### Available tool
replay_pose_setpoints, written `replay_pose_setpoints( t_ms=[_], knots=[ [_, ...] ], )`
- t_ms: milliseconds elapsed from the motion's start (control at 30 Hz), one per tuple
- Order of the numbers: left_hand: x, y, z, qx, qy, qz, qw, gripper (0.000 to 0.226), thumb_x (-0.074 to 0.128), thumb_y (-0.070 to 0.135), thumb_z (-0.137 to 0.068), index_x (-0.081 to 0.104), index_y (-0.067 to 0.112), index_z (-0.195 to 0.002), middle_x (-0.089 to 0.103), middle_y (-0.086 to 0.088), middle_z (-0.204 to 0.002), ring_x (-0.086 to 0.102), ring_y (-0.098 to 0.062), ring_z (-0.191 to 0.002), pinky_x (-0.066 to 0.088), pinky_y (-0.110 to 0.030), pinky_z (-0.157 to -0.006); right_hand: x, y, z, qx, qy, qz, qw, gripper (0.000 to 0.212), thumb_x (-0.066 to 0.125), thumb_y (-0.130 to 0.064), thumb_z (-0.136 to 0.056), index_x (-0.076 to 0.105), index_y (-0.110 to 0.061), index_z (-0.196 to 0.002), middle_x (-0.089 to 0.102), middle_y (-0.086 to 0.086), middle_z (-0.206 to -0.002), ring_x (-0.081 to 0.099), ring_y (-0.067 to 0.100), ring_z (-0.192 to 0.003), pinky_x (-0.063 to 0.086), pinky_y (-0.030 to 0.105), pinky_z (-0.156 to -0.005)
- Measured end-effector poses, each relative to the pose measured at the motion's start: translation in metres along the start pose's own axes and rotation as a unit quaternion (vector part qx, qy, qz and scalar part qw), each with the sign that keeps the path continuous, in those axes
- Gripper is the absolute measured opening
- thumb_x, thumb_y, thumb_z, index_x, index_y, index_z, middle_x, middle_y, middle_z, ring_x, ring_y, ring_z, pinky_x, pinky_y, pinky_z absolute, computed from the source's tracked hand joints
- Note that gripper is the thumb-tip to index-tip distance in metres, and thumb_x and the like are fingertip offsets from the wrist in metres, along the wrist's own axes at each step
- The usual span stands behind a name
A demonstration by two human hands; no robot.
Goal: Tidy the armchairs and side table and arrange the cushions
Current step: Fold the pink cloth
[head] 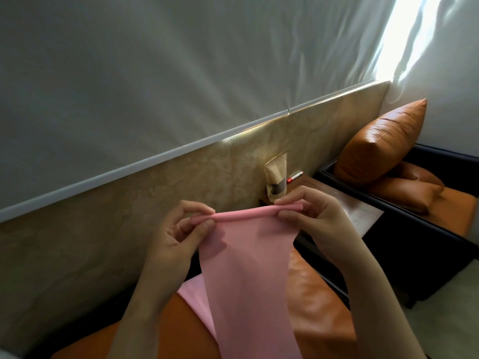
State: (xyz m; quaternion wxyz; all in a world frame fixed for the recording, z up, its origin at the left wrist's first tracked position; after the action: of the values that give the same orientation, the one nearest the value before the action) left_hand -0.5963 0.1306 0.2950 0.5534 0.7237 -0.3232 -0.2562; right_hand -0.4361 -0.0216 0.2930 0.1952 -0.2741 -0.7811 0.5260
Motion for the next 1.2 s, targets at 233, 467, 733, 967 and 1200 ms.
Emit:
replay_pose_setpoints(
  t_ms=[233,467,733,967,1200],
  knots=[
    [-0.0011,-0.0014,0.0001,-0.025,-0.037,0.072,0.996,0.028,0.079,0.043,-0.061,0.072,0.024,-0.081,0.068,0.005,-0.082,0.065,-0.007,-0.071,0.055,-0.022,-0.057,-0.0011,0.0005,0.0035,0.011,-0.006,-0.047,0.999,0.018,0.068,-0.01,-0.073,0.077,-0.021,-0.085,0.071,0.006,-0.078,0.068,0.018,-0.072,0.056,0.025,-0.065],
    [-0.0027,-0.0025,-0.0003,-0.011,-0.001,0.052,0.999,0.017,0.063,0.015,-0.071,0.075,0.027,-0.076,0.07,0.007,-0.085,0.066,-0.008,-0.082,0.059,-0.027,-0.071,-0.0054,0.0006,0.0047,0.027,-0.025,-0.059,0.998,0.02,0.072,-0.006,-0.075,0.078,-0.019,-0.087,0.073,0.008,-0.086,0.069,0.018,-0.082,0.056,0.024,-0.073],
    [0.0011,-0.0001,0.0016,0.0,0.041,-0.007,0.999,0.02,0.07,0.014,-0.071,0.07,0.013,-0.091,0.071,-0.003,-0.078,0.07,-0.018,-0.077,0.06,-0.029,-0.069,-0.0044,0.004,0.0031,0.033,0.011,-0.009,0.999,0.013,0.068,-0.016,-0.075,0.071,-0.01,-0.086,0.069,0.007,-0.071,0.066,0.014,-0.068,0.052,0.02,-0.061],
    [-0.0006,0.0032,0.0025,0.023,0.022,-0.07,0.997,0.023,0.071,0.0,-0.076,0.071,0.015,-0.094,0.072,0.004,-0.089,0.068,-0.009,-0.085,0.057,-0.024,-0.079,-0.0077,0.0072,0.0044,0.042,0.0,0.019,0.999,0.026,0.068,-0.014,-0.074,0.071,-0.007,-0.098,0.073,0.007,-0.087,0.069,0.015,-0.081,0.056,0.026,-0.073],
    [0.0028,0.0016,0.0029,0.02,0.024,-0.009,0.999,0.02,0.065,0.016,-0.073,0.066,0.008,-0.092,0.071,-0.005,-0.082,0.07,-0.017,-0.076,0.059,-0.026,-0.065,-0.0036,0.0041,0.0056,0.033,-0.001,-0.004,0.999,0.016,0.063,-0.016,-0.079,0.068,-0.009,-0.092,0.07,0.008,-0.074,0.066,0.016,-0.067,0.051,0.021,-0.059]
  ],
)
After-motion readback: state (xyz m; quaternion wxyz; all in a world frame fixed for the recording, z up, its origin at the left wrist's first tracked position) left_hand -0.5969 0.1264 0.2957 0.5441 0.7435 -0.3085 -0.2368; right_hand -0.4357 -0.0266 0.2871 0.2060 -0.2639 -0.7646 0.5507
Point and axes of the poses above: each hand's wrist, its own z-axis away from the middle knuckle, its own x-axis out of the palm, y = z × x, the point moved 5 cm from there along -z, towards the middle knuckle
